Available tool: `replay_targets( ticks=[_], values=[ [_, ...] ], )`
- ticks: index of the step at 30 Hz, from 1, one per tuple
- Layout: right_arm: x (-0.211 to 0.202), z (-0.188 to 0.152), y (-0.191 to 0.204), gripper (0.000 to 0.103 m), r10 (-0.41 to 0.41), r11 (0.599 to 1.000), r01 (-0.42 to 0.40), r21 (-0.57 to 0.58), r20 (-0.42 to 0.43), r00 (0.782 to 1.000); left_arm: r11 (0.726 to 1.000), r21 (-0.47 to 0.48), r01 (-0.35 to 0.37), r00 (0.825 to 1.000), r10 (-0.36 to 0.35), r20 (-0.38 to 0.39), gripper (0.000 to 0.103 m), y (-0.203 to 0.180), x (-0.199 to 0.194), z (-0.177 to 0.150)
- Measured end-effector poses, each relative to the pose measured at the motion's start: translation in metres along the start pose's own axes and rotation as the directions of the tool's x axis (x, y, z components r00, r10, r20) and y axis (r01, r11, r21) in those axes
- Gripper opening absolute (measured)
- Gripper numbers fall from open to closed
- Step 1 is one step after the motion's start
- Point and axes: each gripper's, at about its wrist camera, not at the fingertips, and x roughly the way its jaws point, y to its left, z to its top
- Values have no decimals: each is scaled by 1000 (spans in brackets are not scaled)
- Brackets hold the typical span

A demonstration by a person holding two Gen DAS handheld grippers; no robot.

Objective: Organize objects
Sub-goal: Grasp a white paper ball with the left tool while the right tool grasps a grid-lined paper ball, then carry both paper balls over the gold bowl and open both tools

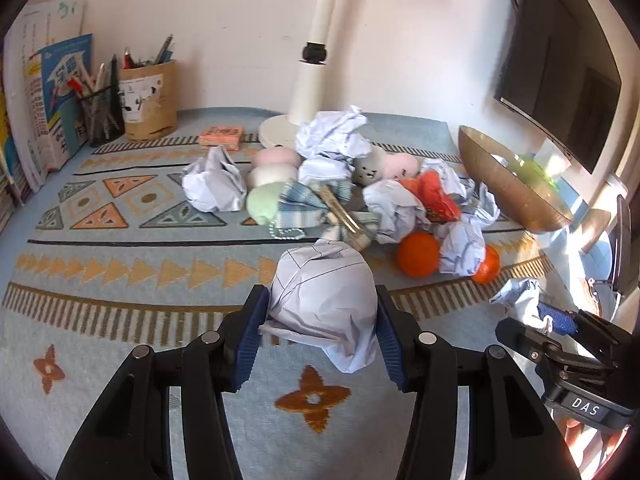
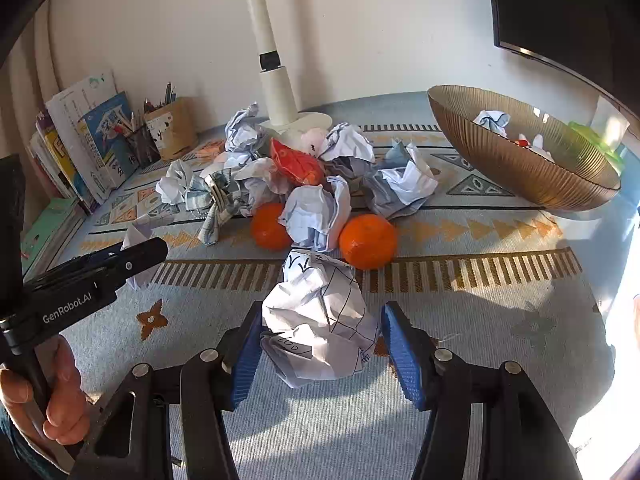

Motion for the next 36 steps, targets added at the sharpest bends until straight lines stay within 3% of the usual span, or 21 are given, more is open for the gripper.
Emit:
replay_targets(
  ticks=[6,10,14,16,17,21,24,27,30,31,33,36],
  values=[
    [5,-5,-17,60,0,1000,1,25,-29,1000,998,65,27,999,-25,-22,50,-35,10,-5],
    [7,-11,-25,69,4,999,-3,42,-35,999,996,88,13,999,-10,-34,50,-40,15,-7],
    [7,-13,-32,70,45,996,-42,79,-25,999,996,85,16,999,-12,-51,50,-39,17,-10],
    [6,-13,-31,65,28,997,-26,78,-20,999,996,86,17,999,-13,-51,50,-38,17,-10],
    [6,-13,-29,56,18,997,-16,69,-21,1000,996,88,15,999,-11,-49,50,-39,17,-10],
    [-19,-4,-32,55,40,997,-43,58,45,998,993,109,37,998,-32,-47,50,-49,11,-5],
    [-65,28,-49,55,-27,998,14,63,198,980,985,160,70,998,-69,-9,50,-72,-2,21],
    [-108,64,-81,56,-134,983,81,164,347,928,975,200,101,992,-114,55,50,-105,-12,63],
    [-124,93,-115,57,-250,945,132,299,402,881,966,213,148,980,-173,103,51,-140,-6,104],
    [-121,101,-126,57,-269,932,135,337,390,881,962,218,164,976,-191,109,51,-152,-1,114],
    [-106,114,-148,57,-276,909,129,396,339,900,951,225,210,968,-234,88,51,-175,17,130],
    [-80,125,-170,57,-283,887,148,437,263,922,950,215,227,968,-244,53,51,-200,49,144]
  ],
)
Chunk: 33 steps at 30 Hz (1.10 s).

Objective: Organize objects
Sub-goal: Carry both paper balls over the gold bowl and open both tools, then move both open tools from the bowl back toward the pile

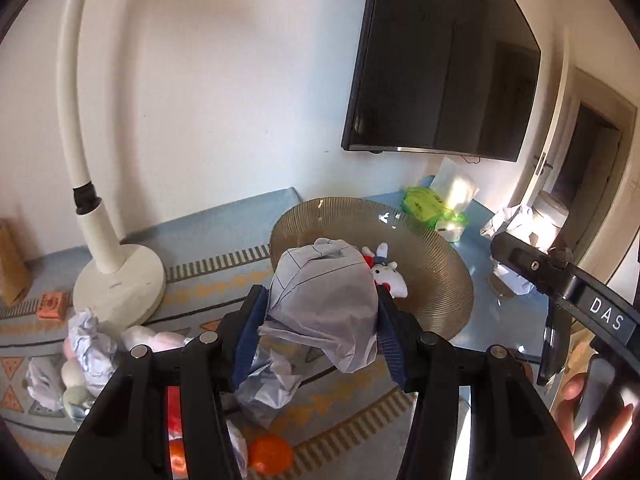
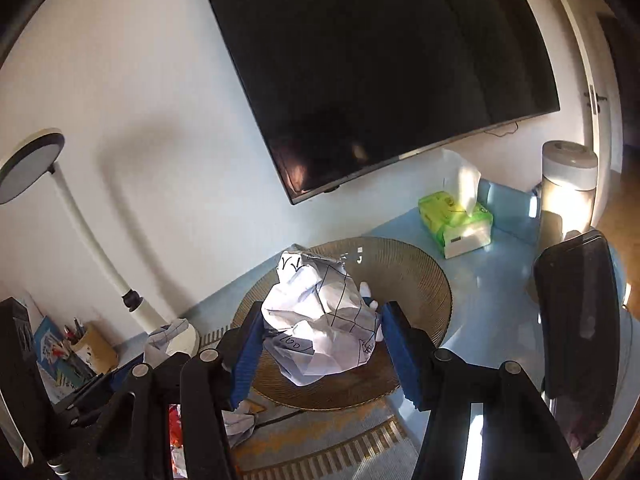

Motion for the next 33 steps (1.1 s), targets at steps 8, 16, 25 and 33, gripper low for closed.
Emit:
replay_targets(
  ticks=[8,16,25,33],
  values=[
    [16,2,-11,74,-21,1000,20,-20,-27,999,1000,-1,2,1000,-2,-11,90,-6,42,5],
    [-23,-68,54,78,217,955,-230,-188,-89,972,991,-101,-89,994,96,61,93,40,-57,-64],
    [-4,-157,119,85,315,915,-346,-206,-172,934,858,-210,-469,879,478,-9,98,150,-132,-173],
    [18,-170,114,89,246,941,-280,-188,-184,952,833,-380,-403,903,430,-16,98,199,-141,-195]
  ],
)
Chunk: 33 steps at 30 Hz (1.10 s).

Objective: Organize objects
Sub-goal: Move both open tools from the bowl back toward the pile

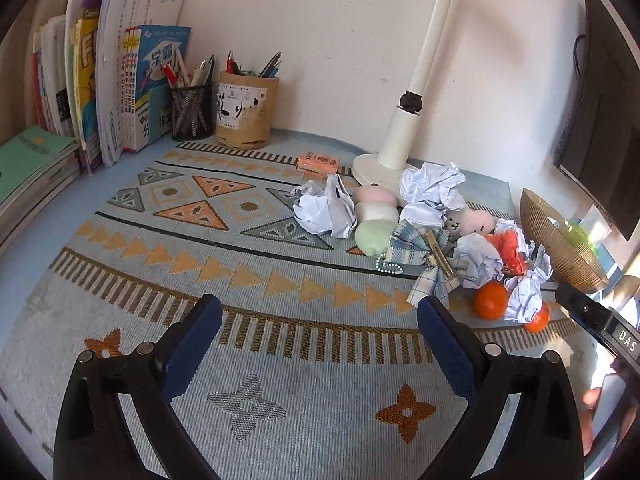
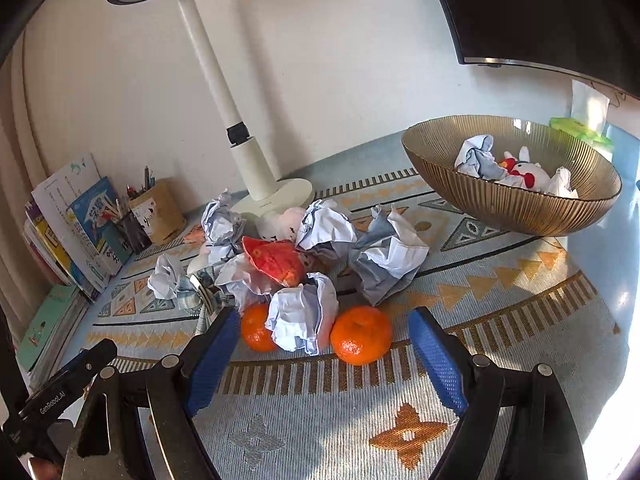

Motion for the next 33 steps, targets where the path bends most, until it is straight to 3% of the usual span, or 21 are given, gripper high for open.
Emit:
replay_targets(
  ticks=[11,18,24,33],
  values=[
    [-3,-2,-15,96,43,996,-42,81,-7,999,997,78,-9,999,12,-39,98,-15,3,-8],
    [-1,-2,-15,97,44,996,-42,81,-18,999,997,77,-20,999,23,-38,98,-16,2,-9],
    [-2,-2,-13,97,56,996,-55,68,-14,998,999,40,12,998,-9,-65,98,-9,4,-7],
    [0,-3,-7,97,46,998,-45,42,-24,999,992,-95,88,994,-94,-54,98,15,2,-7]
  ],
)
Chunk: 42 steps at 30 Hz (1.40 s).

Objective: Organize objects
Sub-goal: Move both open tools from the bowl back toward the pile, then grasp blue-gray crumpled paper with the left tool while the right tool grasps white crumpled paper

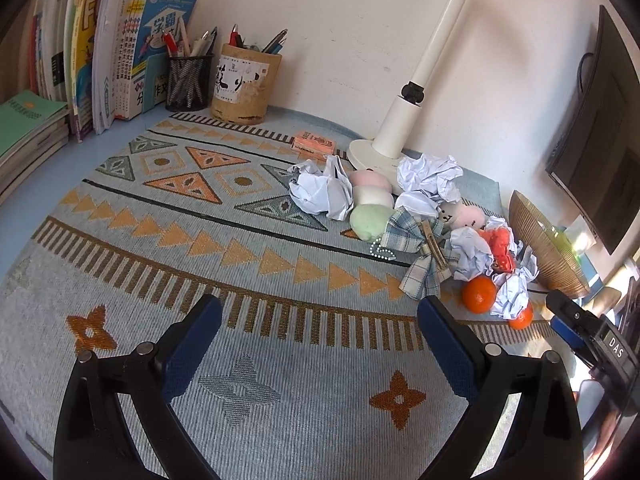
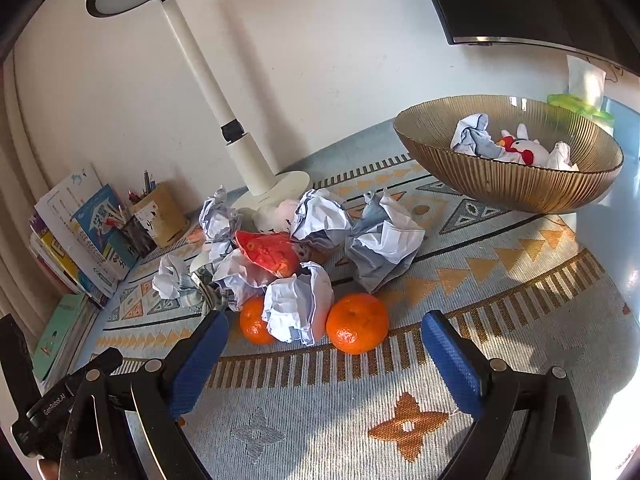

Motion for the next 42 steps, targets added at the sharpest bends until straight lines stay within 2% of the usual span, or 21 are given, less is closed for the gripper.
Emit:
replay_targets(
  ticks=[5,7,9,11,14,18,20,22,25,29,31,32,33,34,35,36,37,38,42],
  values=[
    [1,0,4,97,7,1000,-7,-21,-4,1000,1000,-20,5,1000,-5,-21,98,4,4,2],
    [3,0,7,97,3,999,-4,-36,-11,1000,1000,-5,-11,998,11,-60,98,1,10,3],
    [4,-1,11,97,3,998,-3,-57,-16,1000,1000,2,19,994,-19,-109,98,2,18,8],
    [5,-2,17,97,-1,996,-1,-88,-16,1000,999,-7,45,986,-45,-163,98,5,25,20],
    [6,-4,34,97,6,984,-10,-176,-20,1000,998,-24,56,982,-59,-178,98,12,34,49],
    [14,3,67,93,22,950,-46,-308,-82,996,995,101,-2,986,18,-165,98,5,62,82],
    [11,20,84,93,55,937,-80,-341,-82,995,990,137,20,982,6,-189,98,-1,84,91],
    [15,40,101,93,61,925,-86,-371,-77,995,989,148,11,980,18,-198,98,-3,103,95],
    [39,67,122,93,20,913,-64,-402,-115,993,992,125,18,979,9,-206,96,0,122,94],
    [101,84,133,93,-54,913,-16,-408,-159,986,995,98,24,980,-4,-201,96,6,128,90],
    [131,88,128,85,-50,934,-29,-357,-211,976,996,87,36,983,-20,-181,96,8,126,91],
    [143,88,126,78,-40,942,-40,-332,-230,972,996,82,31,984,-16,-179,95,8,126,91],
    [150,88,123,72,-34,949,-45,-312,-242,970,997,74,37,982,-22,-186,93,9,128,91],
    [156,88,120,67,-26,953,-50,-297,-247,969,996,67,57,979,-43,-198,81,9,130,91],
    [160,87,119,51,-17,955,-60,-290,-255,967,995,79,57,980,-41,-193,74,6,130,91],
    [162,85,118,47,-9,956,-69,-284,-265,964,994,86,65,980,-47,-194,68,5,131,92],
    [159,84,117,46,4,959,-75,-272,-252,968,992,93,80,977,-59,-203,57,5,132,91],
    [154,85,117,45,18,960,-84,-268,-238,971,990,106,91,978,-69,-199,52,2,130,91],
    [114,91,119,44,51,960,-93,-264,-160,986,985,153,76,987,-52,-151,50,-5,116,88]
  ],
)
